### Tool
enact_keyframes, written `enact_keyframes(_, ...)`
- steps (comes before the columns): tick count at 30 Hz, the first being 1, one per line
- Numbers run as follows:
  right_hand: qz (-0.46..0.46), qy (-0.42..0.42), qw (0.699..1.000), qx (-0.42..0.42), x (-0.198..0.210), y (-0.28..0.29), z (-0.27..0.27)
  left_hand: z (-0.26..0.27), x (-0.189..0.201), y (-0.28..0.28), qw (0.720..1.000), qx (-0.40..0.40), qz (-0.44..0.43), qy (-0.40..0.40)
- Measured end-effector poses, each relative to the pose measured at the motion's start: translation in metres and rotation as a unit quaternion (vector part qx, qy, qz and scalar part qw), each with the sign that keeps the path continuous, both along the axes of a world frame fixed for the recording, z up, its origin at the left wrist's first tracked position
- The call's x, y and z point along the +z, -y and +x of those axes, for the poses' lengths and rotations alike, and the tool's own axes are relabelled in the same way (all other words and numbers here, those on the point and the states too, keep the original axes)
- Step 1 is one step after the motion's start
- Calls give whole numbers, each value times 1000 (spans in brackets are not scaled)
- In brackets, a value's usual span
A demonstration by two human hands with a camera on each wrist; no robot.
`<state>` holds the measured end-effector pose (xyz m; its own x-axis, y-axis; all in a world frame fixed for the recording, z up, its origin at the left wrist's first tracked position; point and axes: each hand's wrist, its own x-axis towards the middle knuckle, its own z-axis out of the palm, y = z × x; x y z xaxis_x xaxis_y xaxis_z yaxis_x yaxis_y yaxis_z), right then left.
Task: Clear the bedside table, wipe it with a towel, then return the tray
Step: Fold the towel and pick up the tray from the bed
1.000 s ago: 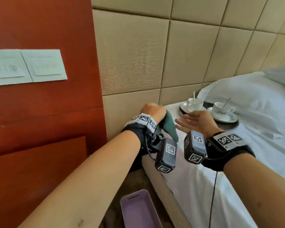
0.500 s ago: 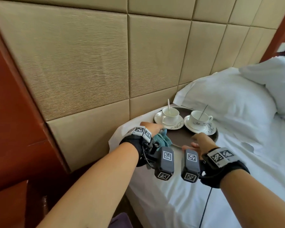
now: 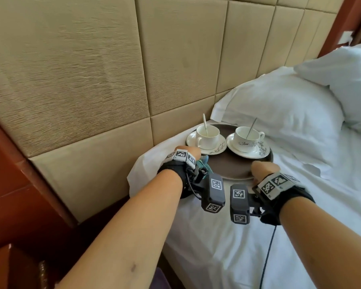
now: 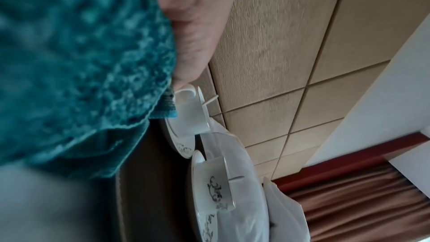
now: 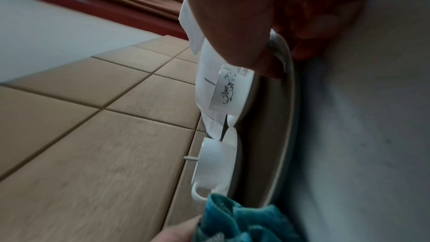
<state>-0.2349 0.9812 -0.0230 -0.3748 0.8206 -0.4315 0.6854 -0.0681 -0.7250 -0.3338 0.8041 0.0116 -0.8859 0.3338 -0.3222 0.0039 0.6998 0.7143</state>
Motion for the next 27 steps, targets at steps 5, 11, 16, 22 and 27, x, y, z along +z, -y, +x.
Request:
enact_keyframes(5,36,31,999,16,-6,1,3,-24,-18,-7,990,-79,-104,-49)
enact_keyframes(11,19,18,1000,2,-12,-4,1,-26,-14,-9,987,-106,-111,-39)
enact_keyframes(16,-14,-24,1000,6,-16,-10,10,7,11,3,978,-165,-123,-32)
enact_keyframes(22,-1,-52,995,86,-17,4,27,23,15,30,957,-209,-193,-48)
enact_keyframes(27,-46,-38,996,73,2,51,57,49,10,67,939,-229,-243,-88)
